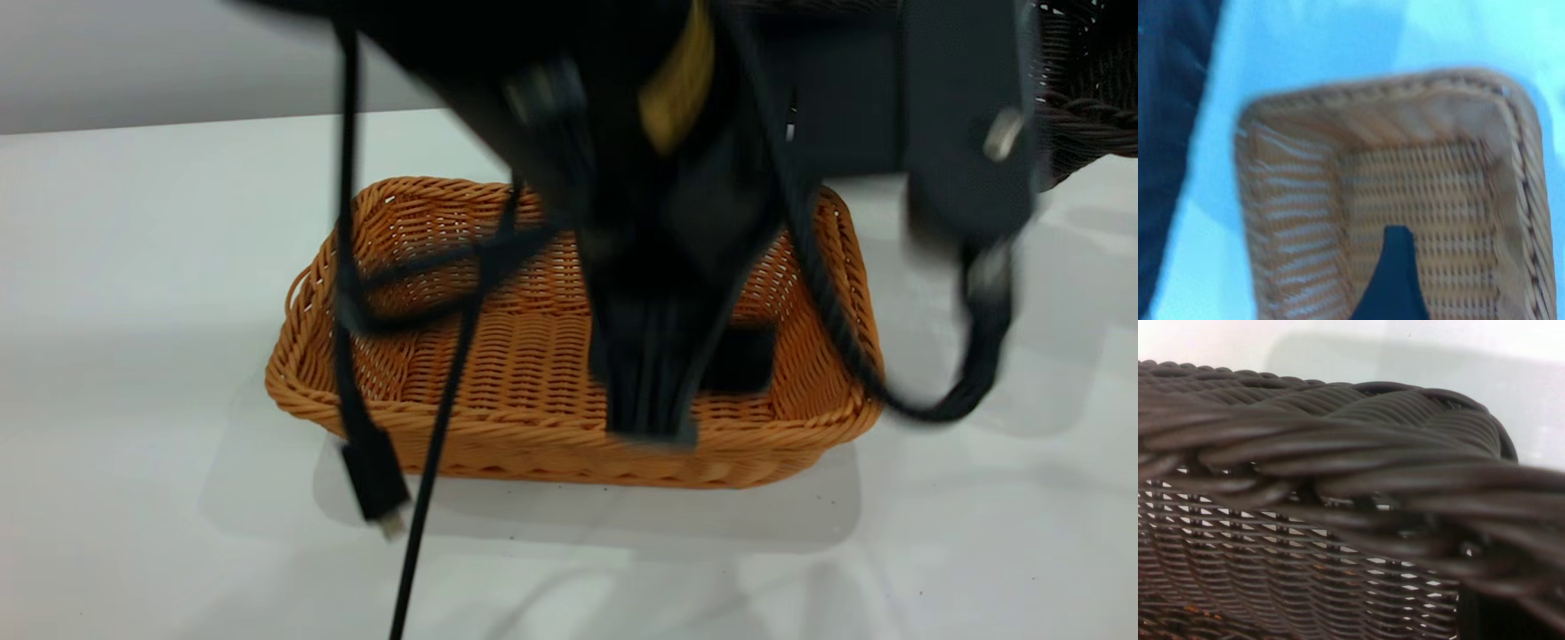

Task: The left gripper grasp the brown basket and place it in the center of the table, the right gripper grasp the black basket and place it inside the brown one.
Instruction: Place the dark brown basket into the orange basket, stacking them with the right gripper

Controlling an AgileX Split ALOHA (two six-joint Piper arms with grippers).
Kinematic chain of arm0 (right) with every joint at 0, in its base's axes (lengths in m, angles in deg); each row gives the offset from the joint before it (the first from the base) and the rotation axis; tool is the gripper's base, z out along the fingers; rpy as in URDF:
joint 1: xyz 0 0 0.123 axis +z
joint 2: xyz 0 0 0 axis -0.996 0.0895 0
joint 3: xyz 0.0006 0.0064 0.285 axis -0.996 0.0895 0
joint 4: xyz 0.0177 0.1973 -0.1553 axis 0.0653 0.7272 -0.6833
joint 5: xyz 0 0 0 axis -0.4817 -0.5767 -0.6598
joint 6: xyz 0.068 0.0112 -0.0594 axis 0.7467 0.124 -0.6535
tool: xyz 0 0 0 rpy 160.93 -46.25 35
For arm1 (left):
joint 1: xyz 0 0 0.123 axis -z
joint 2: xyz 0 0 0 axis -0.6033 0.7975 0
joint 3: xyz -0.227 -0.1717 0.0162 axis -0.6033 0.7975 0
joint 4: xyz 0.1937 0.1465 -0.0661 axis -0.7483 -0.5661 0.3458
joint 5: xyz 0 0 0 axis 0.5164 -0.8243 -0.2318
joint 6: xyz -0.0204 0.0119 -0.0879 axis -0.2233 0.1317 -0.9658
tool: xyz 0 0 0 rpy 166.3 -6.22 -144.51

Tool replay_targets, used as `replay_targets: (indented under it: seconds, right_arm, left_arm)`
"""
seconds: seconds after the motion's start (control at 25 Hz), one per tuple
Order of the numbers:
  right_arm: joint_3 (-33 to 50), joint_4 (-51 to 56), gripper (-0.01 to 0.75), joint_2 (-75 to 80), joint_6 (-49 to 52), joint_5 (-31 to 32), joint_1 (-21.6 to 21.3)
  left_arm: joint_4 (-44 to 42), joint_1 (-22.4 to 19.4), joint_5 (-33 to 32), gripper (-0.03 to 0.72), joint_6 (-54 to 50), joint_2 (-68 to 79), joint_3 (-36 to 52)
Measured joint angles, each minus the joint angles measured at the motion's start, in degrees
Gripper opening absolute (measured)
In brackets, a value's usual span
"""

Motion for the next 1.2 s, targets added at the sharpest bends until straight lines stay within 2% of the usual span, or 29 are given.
replay_targets:
  seconds: [0.24,0.64,0.8,0.96,1.2]
  right_arm:
    - [0.0,-0.2,0.129,0.0,-2.2,1.1,5.2]
    - [0.0,-2.1,0.129,0.1,-1.2,2.2,21.1]
    - [0.0,-4.9,0.129,0.7,2.7,1.9,25.4]
    - [0.0,-4.2,0.129,2.8,4.4,0.6,27.0]
    - [0.0,-3.4,0.128,6.6,5.6,0.3,26.9]
  left_arm:
    - [-4.3,0.5,0.4,0.555,-4.7,-11.5,-2.5]
    - [-19.4,0.4,-0.9,0.555,-22.8,-22.2,-9.6]
    - [-25.9,0.4,-4.4,0.555,-26.8,-22.7,-9.7]
    - [-30.5,0.4,-7.1,0.550,-27.5,-22.7,-9.7]
    - [-33.9,0.4,-6.9,0.533,-29.5,-22.7,-9.7]
